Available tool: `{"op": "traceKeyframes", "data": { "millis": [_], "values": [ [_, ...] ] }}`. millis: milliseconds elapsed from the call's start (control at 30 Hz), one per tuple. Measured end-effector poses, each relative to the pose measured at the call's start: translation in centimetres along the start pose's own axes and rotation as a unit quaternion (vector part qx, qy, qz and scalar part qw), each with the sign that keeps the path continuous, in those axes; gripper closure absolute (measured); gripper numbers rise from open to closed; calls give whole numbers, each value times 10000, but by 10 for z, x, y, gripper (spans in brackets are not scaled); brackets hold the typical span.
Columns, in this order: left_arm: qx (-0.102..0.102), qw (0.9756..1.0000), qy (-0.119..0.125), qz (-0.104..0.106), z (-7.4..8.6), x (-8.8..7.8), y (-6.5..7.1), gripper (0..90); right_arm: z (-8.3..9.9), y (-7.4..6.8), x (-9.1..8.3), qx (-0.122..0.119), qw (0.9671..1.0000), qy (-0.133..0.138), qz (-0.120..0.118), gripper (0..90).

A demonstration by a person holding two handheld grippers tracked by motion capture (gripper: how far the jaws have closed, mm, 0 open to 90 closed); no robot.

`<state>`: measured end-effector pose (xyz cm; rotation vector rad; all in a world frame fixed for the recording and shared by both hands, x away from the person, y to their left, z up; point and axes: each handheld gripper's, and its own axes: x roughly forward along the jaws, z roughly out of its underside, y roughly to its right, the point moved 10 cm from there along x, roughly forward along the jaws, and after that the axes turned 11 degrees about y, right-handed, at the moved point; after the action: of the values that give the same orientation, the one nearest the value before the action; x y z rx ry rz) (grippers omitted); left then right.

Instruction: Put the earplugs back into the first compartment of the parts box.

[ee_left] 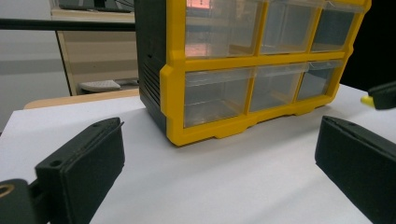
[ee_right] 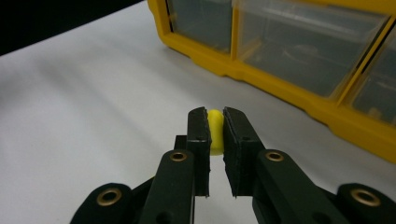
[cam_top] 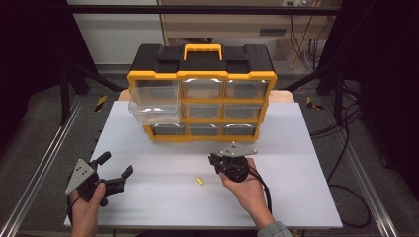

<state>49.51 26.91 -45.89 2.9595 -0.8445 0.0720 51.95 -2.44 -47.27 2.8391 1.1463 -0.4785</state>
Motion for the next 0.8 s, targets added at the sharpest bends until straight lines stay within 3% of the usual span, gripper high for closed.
{"op": "traceKeyframes", "data": {
  "millis": [133, 267, 500, 700, 800],
  "values": [
    [-35, 10000, -11, -10, 1, -1, 0, 13, -15, 1, -1, 19, 9999, 102, -12, 813],
    [-247, 9997, -26, -13, 6, -1, 0, 14, -38, 0, -1, -52, 9998, 156, -76, 813],
    [-296, 9995, -39, -34, 7, 0, -2, 16, -86, 3, -6, -121, 9992, 382, -95, 813],
    [-200, 9997, -96, 61, 8, 2, 3, 17, -118, 1, -8, -192, 9984, 518, -133, 813],
    [-134, 9997, -168, 95, 11, 2, 6, 16, -134, 2, -8, -79, 9979, 622, -174, 813]
  ]
}}
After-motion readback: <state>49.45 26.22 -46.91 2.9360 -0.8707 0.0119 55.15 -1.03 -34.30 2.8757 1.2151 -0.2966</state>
